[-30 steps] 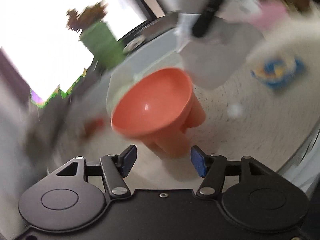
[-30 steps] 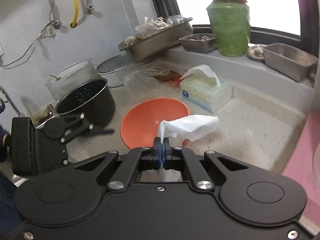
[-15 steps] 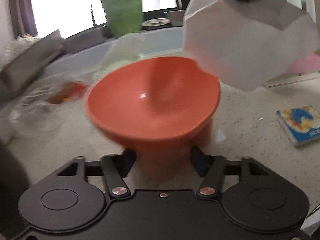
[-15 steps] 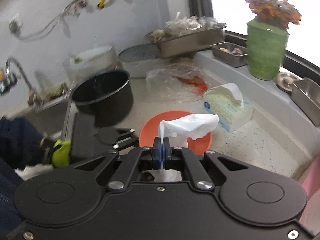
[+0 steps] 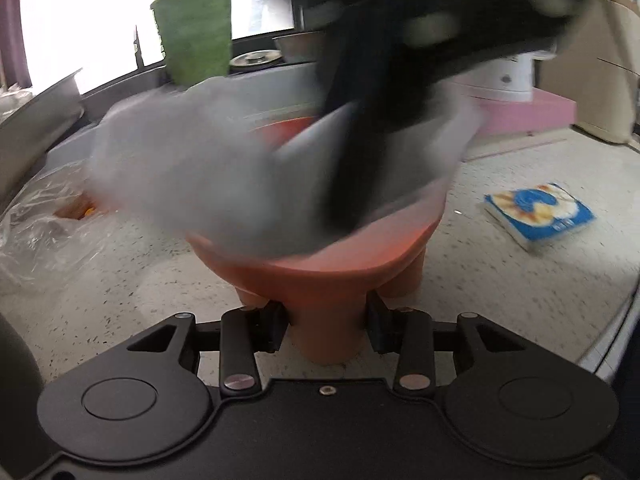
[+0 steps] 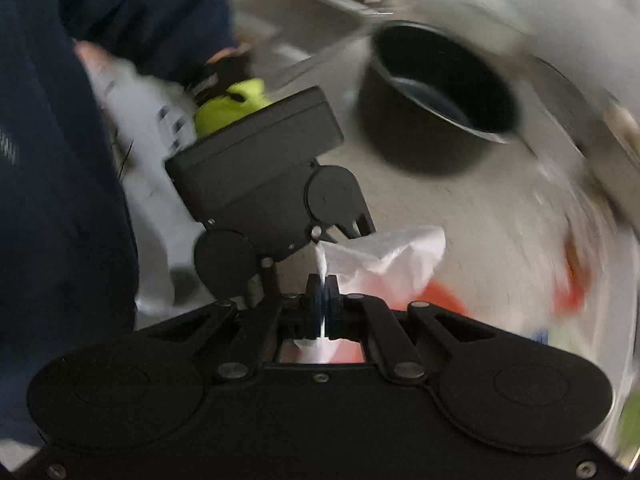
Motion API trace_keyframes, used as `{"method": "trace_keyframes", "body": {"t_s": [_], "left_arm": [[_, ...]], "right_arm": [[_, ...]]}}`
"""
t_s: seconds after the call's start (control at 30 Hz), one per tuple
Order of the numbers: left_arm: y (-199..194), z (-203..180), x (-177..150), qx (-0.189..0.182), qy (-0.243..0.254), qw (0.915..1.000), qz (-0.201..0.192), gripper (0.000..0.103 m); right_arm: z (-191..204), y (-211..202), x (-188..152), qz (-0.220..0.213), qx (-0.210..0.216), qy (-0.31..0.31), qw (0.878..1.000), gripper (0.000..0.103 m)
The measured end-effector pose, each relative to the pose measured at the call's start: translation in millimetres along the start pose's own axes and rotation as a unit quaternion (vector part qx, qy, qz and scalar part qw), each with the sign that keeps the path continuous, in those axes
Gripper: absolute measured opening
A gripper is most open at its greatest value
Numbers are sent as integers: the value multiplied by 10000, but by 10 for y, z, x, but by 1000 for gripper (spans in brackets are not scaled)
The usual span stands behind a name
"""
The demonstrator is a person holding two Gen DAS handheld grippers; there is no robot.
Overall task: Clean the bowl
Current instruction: 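Wipe the bowl's inner surface with the tissue in the right gripper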
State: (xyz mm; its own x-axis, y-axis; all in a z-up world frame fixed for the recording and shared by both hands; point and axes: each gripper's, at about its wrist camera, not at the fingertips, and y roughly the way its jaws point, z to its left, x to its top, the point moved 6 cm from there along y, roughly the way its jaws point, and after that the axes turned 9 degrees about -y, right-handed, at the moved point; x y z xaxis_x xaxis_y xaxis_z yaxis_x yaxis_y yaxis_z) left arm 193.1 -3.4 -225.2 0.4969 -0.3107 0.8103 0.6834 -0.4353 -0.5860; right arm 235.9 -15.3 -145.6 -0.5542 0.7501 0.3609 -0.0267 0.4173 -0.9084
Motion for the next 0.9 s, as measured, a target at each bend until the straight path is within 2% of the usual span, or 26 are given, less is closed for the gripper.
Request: {"method": "trace_keyframes", "body": {"t_s": [0.1,0.23,0.37,0.63,0.9], "left_arm": [[-5,-15,-8,-10,56,10000,-28,39],[43,36,6,-19,62,10000,-50,40],[109,132,17,-100,11,9999,-25,39],[102,175,22,-198,-39,9998,37,39],[117,216,24,-279,-136,9995,79,38]], "right_arm": [[-320,77,-2,157,7,-67,9999,2],[-679,108,-209,418,-152,238,9987,3],[-850,22,-551,483,-222,859,9949,3],[-767,-174,-1061,503,-421,1591,9851,3],[-505,-267,-1211,513,-348,1991,9780,3]]}}
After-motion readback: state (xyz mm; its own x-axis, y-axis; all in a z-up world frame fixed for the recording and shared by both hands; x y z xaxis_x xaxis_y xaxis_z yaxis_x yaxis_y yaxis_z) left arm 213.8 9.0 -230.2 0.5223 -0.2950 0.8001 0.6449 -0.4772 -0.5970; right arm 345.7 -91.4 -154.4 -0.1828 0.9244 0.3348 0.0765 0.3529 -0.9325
